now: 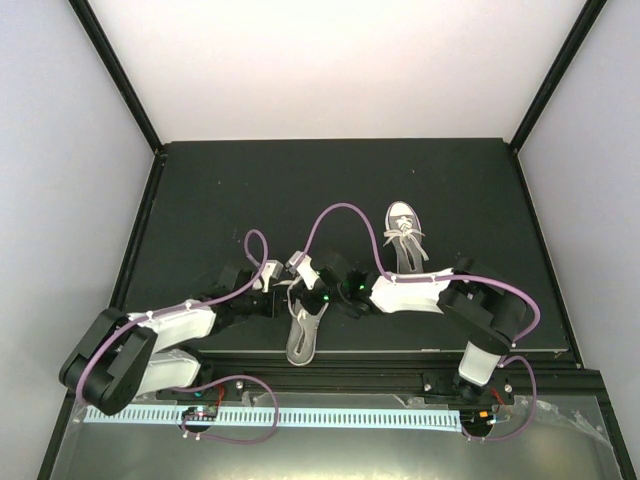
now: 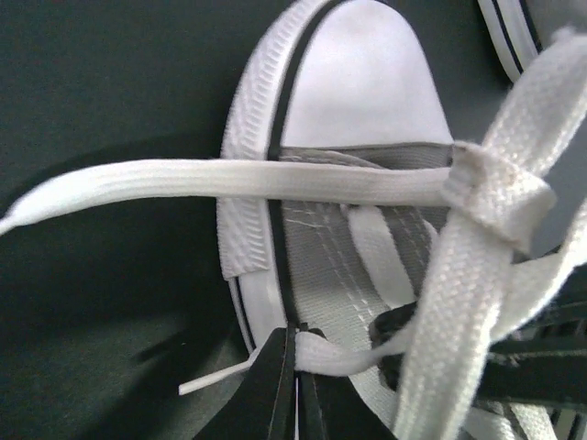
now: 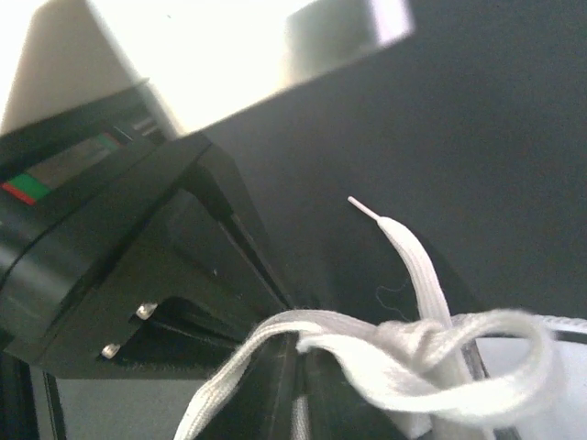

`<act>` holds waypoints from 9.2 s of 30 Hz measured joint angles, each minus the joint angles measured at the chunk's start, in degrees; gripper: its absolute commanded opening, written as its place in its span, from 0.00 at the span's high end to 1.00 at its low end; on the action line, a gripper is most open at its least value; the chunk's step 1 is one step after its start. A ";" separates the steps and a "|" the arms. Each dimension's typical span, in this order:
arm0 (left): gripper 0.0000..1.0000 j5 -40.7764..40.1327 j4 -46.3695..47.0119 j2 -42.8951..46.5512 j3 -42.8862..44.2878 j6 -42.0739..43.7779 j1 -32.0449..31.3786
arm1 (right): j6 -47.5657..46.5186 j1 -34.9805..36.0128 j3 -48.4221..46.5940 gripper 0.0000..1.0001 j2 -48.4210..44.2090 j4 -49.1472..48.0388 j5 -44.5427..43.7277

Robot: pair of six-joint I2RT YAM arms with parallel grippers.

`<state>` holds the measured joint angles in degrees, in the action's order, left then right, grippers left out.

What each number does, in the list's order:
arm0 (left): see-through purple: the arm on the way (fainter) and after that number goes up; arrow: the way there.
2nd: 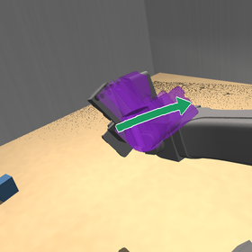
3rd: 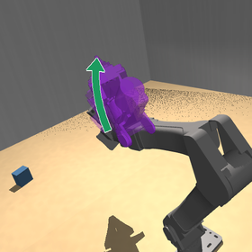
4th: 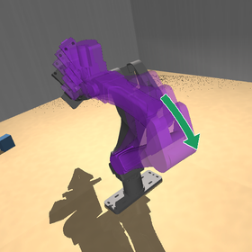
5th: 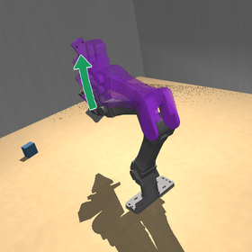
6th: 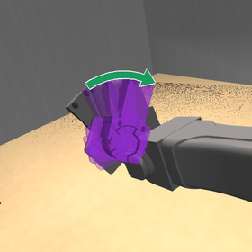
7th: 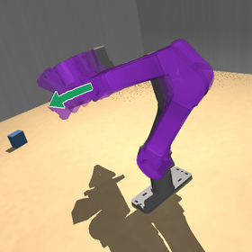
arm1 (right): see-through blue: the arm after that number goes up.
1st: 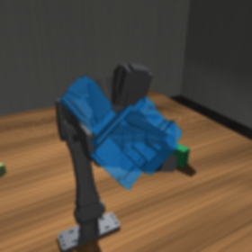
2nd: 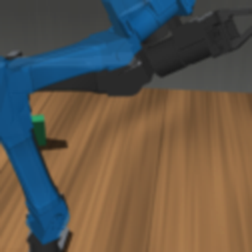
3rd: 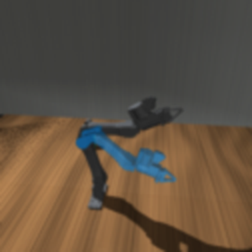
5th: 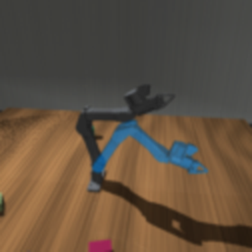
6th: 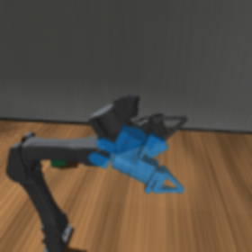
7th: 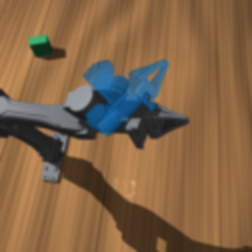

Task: Tie the shoes
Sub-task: Cross the shoelace with the shoelace, then tie the shoelace on the shoe.

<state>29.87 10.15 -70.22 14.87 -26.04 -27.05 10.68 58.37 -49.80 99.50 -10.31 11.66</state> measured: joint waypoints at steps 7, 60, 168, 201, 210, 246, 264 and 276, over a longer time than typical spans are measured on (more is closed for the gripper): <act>0.98 -4.22 -2.01 3.19 -0.52 -4.44 -0.04 | -0.35 0.00 0.83 0.47 -2.99 2.58 -1.14; 0.98 -12.11 -19.80 16.59 -2.27 -13.88 0.09 | -11.28 -4.02 -48.24 0.94 28.52 53.88 2.43; 0.98 2.29 -18.10 14.27 18.34 6.01 -3.91 | 21.11 -5.60 3.39 0.72 -21.51 7.72 3.52; 0.47 1.22 -18.27 25.20 0.33 0.22 -6.10 | 20.35 -6.05 8.31 0.98 -28.68 10.49 -6.49; 0.65 -0.57 -15.72 23.10 -1.29 -1.42 -6.10 | 20.76 -6.05 8.31 0.99 -28.57 10.49 -6.58; 0.98 -14.43 -26.08 21.90 3.56 -4.55 0.00 | 26.03 -6.80 18.43 0.99 -43.19 25.59 -15.19; 0.99 -8.59 -33.94 25.49 3.65 -7.87 5.62 | 34.56 -9.07 22.67 0.98 -54.34 38.14 -22.99; 0.98 -1.46 -27.93 16.11 0.85 -8.66 5.92 | 35.74 -10.95 24.46 0.98 -48.85 32.09 -18.75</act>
<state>28.40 -17.78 -54.11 15.73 -34.70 -21.12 46.41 47.42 -25.34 50.65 21.78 -7.09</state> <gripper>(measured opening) 0.016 0.024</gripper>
